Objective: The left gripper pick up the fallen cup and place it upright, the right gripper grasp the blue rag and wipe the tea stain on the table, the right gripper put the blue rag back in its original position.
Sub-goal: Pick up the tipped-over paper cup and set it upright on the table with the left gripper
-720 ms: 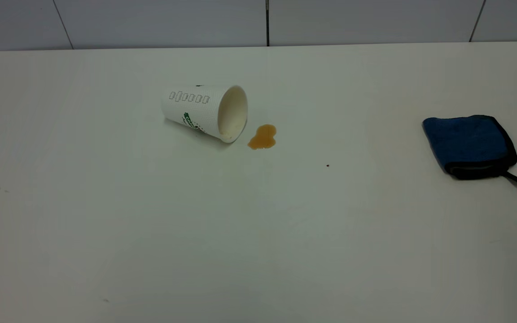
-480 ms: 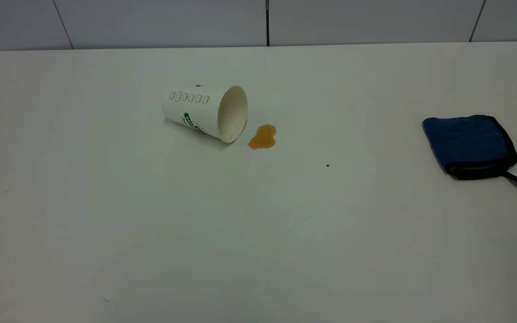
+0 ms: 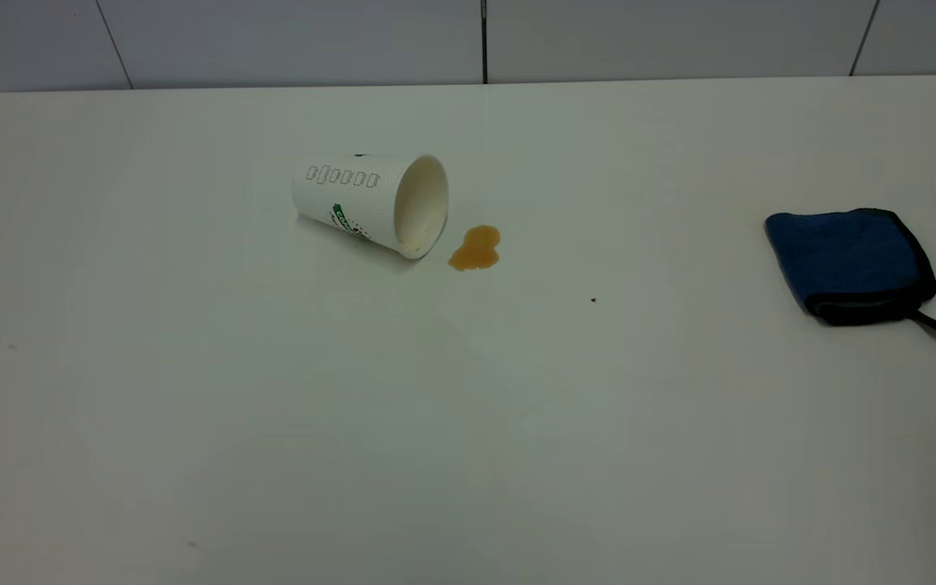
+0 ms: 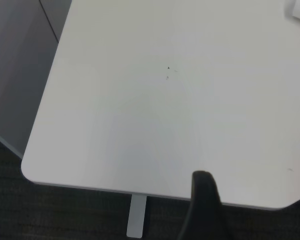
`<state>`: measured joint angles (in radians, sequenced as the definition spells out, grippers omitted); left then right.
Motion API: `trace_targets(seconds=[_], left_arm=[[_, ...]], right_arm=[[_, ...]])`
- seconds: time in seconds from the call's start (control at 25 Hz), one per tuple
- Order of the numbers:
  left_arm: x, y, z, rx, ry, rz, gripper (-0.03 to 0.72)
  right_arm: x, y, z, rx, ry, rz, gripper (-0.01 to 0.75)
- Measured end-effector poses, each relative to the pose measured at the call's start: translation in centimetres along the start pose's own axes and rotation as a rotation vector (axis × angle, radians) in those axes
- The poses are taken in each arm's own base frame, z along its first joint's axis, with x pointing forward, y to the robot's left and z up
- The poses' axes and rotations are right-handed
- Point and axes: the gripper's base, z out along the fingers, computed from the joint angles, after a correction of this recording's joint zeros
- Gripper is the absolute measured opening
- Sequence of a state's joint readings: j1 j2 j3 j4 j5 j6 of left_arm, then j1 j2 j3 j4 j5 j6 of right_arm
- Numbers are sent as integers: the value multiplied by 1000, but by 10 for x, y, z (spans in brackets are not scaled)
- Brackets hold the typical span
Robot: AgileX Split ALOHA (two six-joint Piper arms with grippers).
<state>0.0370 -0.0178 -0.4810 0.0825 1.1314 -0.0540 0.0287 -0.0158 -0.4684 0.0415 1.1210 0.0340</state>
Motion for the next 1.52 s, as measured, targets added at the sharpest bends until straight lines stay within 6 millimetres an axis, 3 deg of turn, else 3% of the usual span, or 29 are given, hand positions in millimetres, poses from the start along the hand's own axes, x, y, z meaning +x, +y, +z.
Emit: trace_targets(seconds=[0.8, 0.96, 1.08, 1.52], left_arm=[[-3, 0, -2, 1, -28, 19, 565], [-25, 0, -7, 3, -119, 55, 565], [-49, -2, 5, 5, -69, 76, 565], [-129, -24, 91, 122, 90, 255, 593]], right_arm=[[0, 0, 0, 0, 0, 0, 240], [0, 0, 0, 0, 0, 0, 240], [0, 0, 0, 0, 0, 0, 240], [0, 0, 0, 0, 0, 0, 240]])
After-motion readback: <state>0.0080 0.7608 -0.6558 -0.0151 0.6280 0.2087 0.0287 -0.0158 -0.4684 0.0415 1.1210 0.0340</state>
